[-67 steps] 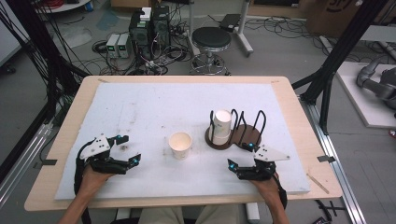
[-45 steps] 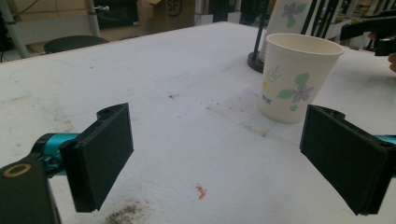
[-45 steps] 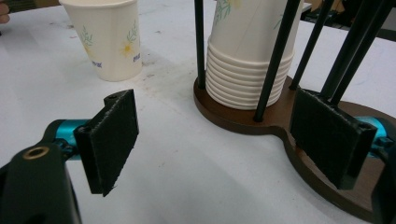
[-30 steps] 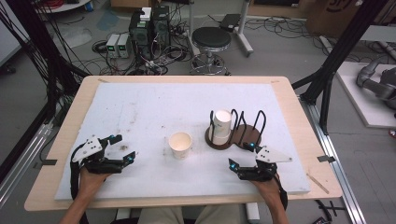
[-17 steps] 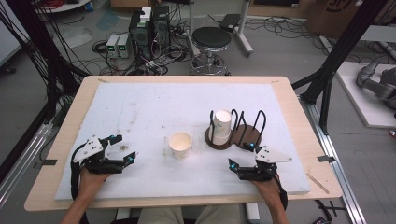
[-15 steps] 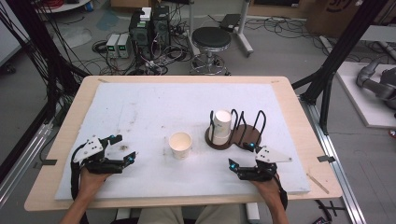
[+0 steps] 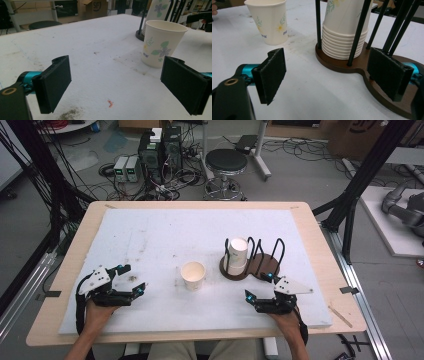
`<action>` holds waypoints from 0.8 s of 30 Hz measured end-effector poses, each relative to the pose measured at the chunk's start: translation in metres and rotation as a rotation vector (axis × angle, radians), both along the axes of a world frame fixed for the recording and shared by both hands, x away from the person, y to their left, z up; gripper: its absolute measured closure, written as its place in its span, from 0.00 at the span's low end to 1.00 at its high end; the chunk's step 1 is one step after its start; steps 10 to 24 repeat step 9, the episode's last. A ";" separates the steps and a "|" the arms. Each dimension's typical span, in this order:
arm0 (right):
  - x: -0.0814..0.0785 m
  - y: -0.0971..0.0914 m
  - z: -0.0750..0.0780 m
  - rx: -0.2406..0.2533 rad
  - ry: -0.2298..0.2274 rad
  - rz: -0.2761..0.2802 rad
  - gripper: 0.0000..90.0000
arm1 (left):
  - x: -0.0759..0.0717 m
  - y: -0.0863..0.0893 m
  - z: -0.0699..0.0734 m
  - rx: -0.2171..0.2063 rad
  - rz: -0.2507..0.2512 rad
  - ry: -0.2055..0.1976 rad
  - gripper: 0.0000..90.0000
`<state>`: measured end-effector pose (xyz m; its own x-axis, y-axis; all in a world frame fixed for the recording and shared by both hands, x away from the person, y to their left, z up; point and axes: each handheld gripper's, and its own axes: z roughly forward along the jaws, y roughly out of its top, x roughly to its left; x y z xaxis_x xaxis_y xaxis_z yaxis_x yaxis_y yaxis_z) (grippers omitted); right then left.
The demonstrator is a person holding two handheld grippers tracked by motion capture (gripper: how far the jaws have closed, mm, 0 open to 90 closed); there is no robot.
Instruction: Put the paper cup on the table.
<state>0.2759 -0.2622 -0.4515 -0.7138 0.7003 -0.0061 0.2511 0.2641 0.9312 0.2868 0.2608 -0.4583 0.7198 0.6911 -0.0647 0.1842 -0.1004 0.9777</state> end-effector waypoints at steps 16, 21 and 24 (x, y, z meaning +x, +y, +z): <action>0.000 -0.001 0.000 0.007 0.003 -0.006 0.18 | 0.000 0.001 0.000 -0.012 0.002 -0.003 0.11; 0.000 -0.001 0.000 0.007 0.003 -0.006 0.18 | 0.000 0.001 0.000 -0.012 0.002 -0.003 0.11; 0.000 -0.001 0.000 0.007 0.003 -0.006 0.18 | 0.000 0.001 0.000 -0.012 0.002 -0.003 0.11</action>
